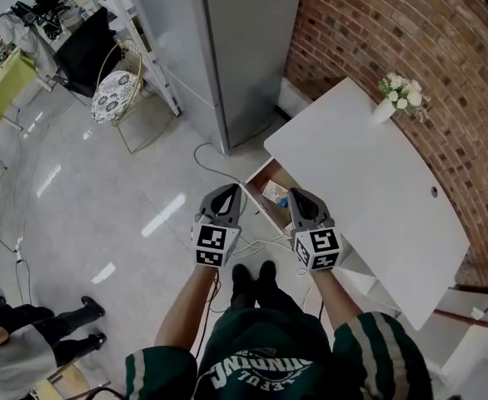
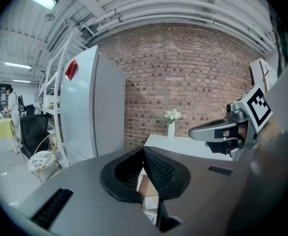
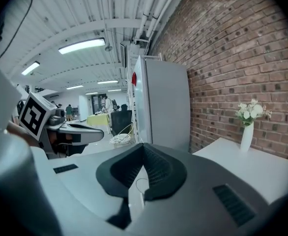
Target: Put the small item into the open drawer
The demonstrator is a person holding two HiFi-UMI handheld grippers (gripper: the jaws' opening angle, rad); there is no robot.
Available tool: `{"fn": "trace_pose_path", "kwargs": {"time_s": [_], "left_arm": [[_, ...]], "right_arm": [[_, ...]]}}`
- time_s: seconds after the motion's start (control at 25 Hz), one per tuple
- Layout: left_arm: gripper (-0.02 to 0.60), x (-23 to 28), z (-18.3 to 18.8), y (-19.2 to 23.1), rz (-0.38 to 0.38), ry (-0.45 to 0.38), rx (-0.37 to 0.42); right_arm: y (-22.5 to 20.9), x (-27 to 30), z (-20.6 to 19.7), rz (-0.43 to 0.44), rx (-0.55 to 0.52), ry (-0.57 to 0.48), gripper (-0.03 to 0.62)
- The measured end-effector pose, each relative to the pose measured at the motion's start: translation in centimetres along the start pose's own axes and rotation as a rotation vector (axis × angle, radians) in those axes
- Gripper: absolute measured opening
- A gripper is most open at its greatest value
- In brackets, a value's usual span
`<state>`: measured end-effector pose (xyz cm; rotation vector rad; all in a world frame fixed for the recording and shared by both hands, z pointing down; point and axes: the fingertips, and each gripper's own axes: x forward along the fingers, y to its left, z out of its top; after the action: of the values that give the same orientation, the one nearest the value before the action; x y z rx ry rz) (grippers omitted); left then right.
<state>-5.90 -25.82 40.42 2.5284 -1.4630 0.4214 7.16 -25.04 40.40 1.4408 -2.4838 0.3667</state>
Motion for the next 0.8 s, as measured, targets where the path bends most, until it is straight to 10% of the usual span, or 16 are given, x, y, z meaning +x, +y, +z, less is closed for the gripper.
{"fn": "trace_pose_path", "kwargs": {"time_s": [0.8], "left_arm": [[0.015,-1.7,3.9,0.0,0.035,-0.059,0.028]], "right_arm": [[0.1,-1.3,4.3,0.046,-0.033,-0.058,0.024]]}}
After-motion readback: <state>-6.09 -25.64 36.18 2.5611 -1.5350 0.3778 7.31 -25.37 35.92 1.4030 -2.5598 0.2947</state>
